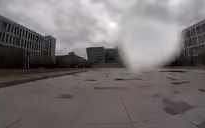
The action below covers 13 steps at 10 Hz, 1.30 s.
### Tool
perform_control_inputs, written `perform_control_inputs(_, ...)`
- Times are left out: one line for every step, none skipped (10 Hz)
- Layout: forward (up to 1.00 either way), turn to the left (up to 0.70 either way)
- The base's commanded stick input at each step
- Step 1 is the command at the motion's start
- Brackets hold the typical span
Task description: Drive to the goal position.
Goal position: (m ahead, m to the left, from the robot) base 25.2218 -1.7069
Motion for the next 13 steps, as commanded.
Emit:
perform_control_inputs(0.7,0.0)
perform_control_inputs(0.7,0.0)
perform_control_inputs(0.7,0.0)
perform_control_inputs(0.7,0.0)
perform_control_inputs(0.7,0.0)
perform_control_inputs(0.7,0.0)
perform_control_inputs(0.7,0.0)
perform_control_inputs(0.7,0.0)
perform_control_inputs(0.7,0.0)
perform_control_inputs(0.7,0.0)
perform_control_inputs(0.7,0.0)
perform_control_inputs(0.7,0.0)
perform_control_inputs(0.7,0.0)
